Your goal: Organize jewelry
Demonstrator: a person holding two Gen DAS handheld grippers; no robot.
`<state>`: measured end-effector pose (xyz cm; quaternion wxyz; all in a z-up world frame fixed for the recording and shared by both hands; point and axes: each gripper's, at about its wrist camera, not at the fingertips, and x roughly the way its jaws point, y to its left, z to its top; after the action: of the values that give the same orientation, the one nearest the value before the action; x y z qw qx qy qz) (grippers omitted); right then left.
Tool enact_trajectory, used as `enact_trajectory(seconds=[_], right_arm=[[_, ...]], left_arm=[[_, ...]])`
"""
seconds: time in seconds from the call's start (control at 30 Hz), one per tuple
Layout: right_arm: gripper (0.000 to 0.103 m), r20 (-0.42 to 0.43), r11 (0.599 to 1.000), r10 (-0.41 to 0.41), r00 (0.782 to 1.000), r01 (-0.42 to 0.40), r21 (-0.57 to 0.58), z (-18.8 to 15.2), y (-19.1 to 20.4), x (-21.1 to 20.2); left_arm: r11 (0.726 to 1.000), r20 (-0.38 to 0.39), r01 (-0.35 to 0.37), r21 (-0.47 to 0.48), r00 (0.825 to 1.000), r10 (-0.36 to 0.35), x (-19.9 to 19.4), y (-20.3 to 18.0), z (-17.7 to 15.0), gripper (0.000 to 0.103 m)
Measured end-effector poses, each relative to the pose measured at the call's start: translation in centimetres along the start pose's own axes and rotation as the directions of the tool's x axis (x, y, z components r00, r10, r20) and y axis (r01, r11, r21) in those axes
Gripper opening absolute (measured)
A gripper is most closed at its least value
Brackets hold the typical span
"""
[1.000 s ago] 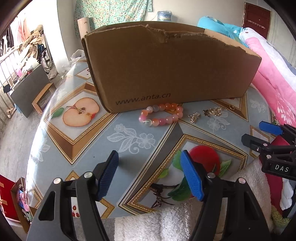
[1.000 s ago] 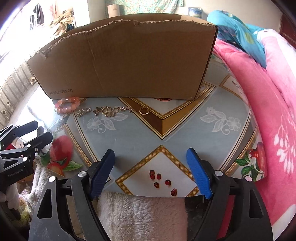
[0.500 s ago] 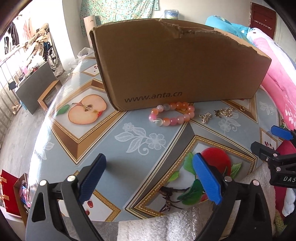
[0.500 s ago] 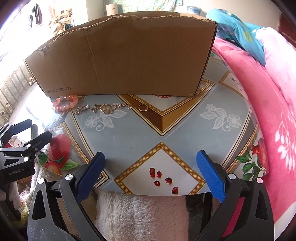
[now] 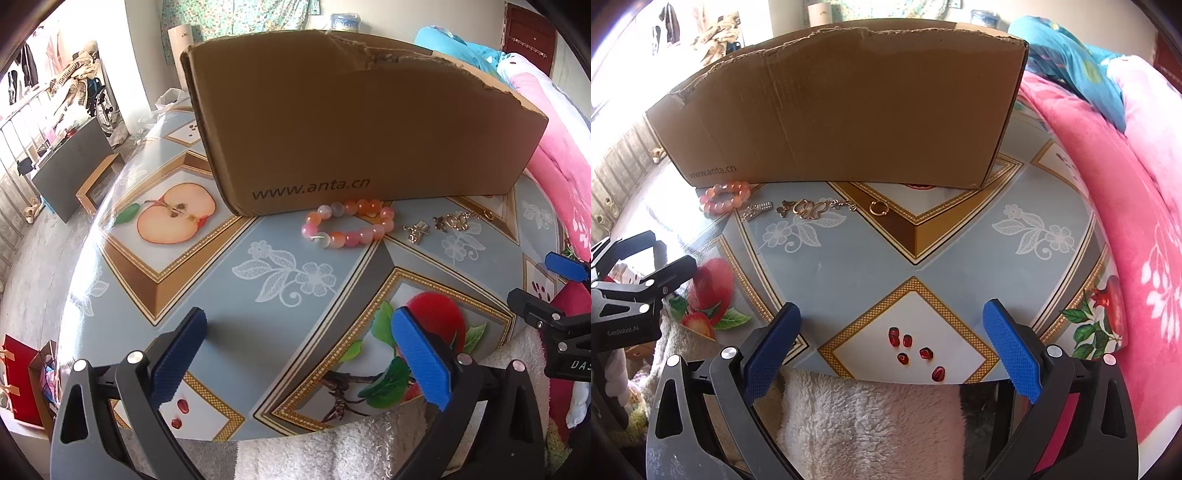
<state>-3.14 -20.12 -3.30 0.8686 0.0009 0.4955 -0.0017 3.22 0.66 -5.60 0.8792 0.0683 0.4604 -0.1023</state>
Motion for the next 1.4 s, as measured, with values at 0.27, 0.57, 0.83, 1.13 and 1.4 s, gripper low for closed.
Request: enact_trajectory(seconds=[0.27,0.57,0.83,1.13,1.4], right_arm=[[0.09,0.09,0.99,0.105,0.99,-0.112,0.08,0.5,-1.4,-1.8],[0.064,0.132,0.973,0.194,0.972,-0.208,0.098,1.5,-1.3,-2.6],[0.064,0.099,0.975,0.196,0.976,-0.205,0.089,1.8,-0.7,-1.9],[0.061,0.113,0.972,0.21,0.971,-0.221,0.087,2.0,-0.6,-1.7],[0.048,0.16,0.962,0.227,0.961,-0.247,0.115,2.1,-1.7,-2.5]], left_arm=[[0.998,0.103,0.033,0.047,0.994,-0.038,-1.6,-0.1,0.0,0.097],[0.959,0.173,0.232,0.162,0.95,-0.259,-2.5,-2.1,2.7,0.07],[0.924,0.084,0.345,0.165,0.929,-0.361,0.6,-2.8,4.7,0.068],[0.939,0.027,0.34,0.057,0.939,-0.342,0.8,0.2,2.6,0.068],[0.947,0.128,0.314,0.06,0.939,-0.32,-2.2,1.8,2.1,0.068]])
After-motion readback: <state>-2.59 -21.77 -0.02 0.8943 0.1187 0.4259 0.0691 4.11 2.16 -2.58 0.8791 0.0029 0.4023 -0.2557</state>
